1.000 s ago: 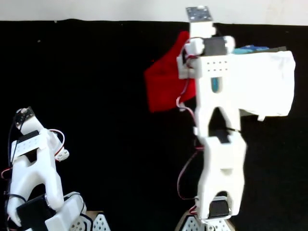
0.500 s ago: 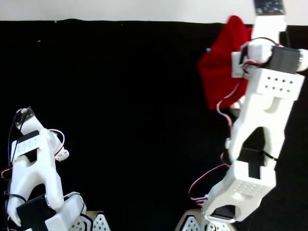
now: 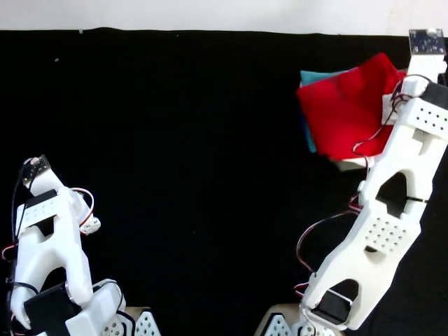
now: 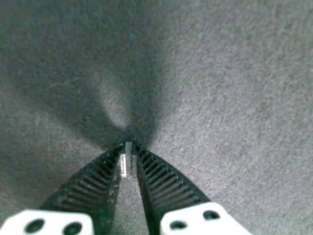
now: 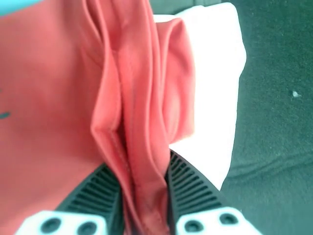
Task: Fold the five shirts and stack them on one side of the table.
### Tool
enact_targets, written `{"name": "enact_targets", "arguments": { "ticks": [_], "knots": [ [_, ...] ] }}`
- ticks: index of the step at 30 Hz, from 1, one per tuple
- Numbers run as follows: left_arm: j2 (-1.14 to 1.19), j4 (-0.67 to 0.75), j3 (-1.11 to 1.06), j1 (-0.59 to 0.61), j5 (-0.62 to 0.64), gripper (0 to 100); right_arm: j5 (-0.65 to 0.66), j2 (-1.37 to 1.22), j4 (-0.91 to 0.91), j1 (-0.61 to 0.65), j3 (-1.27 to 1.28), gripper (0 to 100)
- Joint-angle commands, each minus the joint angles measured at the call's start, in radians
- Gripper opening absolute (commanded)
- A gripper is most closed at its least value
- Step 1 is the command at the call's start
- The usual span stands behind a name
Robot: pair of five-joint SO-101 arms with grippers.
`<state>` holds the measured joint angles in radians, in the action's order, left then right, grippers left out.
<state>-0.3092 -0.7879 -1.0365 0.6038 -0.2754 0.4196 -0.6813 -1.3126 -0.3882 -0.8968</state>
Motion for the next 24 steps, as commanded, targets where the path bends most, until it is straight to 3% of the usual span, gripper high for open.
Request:
{"name": "enact_targets", "arguments": {
  "ticks": [1,5,11,14,17,21,24],
  "knots": [
    [-0.004,0.021,-0.004,0.005,-0.002,1,0.015,0.002,0.050,-0.018,-0.053,0.5],
    [-0.004,0.021,-0.004,0.005,-0.002,1,0.015,0.004,0.048,-0.025,-0.067,1.6],
    [-0.004,0.021,-0.004,0.005,-0.002,1,0.011,0.002,0.056,-0.056,-0.065,24.1],
    [-0.004,0.021,-0.004,0.005,-0.002,1,0.011,0.015,0.053,-0.062,-0.079,28.6],
    [-0.004,0.021,-0.004,0.005,-0.002,1,0.003,0.012,0.007,-0.059,-0.188,28.8],
    [-0.004,0.021,-0.004,0.005,-0.002,1,-0.117,0.013,-0.031,-0.019,-0.348,27.2],
    [-0.004,0.021,-0.004,0.005,-0.002,1,-0.144,0.010,-0.050,0.031,-0.481,14.1]
  ]
}}
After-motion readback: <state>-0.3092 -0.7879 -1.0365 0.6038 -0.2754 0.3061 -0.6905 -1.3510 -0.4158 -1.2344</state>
